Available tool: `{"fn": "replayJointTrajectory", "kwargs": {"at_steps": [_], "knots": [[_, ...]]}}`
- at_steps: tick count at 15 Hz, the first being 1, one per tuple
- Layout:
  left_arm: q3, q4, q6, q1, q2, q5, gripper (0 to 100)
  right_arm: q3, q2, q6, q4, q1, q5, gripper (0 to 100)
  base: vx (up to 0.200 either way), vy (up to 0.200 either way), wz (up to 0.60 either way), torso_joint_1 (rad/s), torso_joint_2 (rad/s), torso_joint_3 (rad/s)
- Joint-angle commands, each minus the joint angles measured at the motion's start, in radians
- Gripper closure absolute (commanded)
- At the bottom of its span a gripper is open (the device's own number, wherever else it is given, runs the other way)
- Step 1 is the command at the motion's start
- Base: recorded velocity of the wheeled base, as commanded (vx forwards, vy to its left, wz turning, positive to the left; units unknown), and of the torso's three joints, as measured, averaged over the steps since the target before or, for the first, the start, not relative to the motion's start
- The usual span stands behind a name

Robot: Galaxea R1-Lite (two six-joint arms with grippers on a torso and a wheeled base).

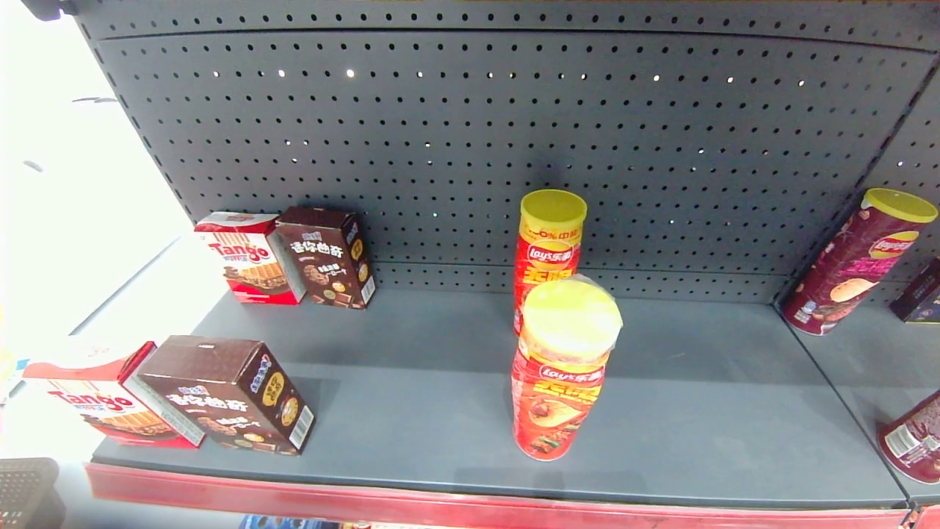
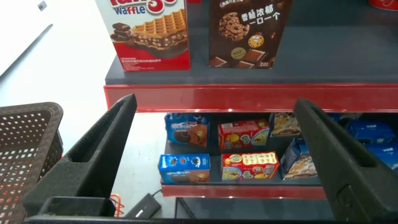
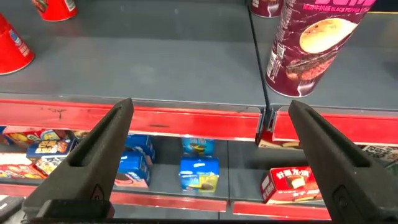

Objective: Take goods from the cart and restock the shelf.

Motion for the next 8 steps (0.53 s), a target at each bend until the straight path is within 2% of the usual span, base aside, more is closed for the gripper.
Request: {"fn": "replayJointTrajectory", "kwargs": {"at_steps": [1,8], "knots": [[-0.001,0.0,0.0,0.0,0.001,0.0,0,0.0,0.0,0.0,0.0,0.0,0.001,0,0.0,0.0,0.0,0.0,0.0,0.0],[0.001,0.0,0.0,0.0,0.001,0.0,0,0.0,0.0,0.0,0.0,-0.001,0.001,0,0.0,0.0,0.0,0.0,0.0,0.0]]}}
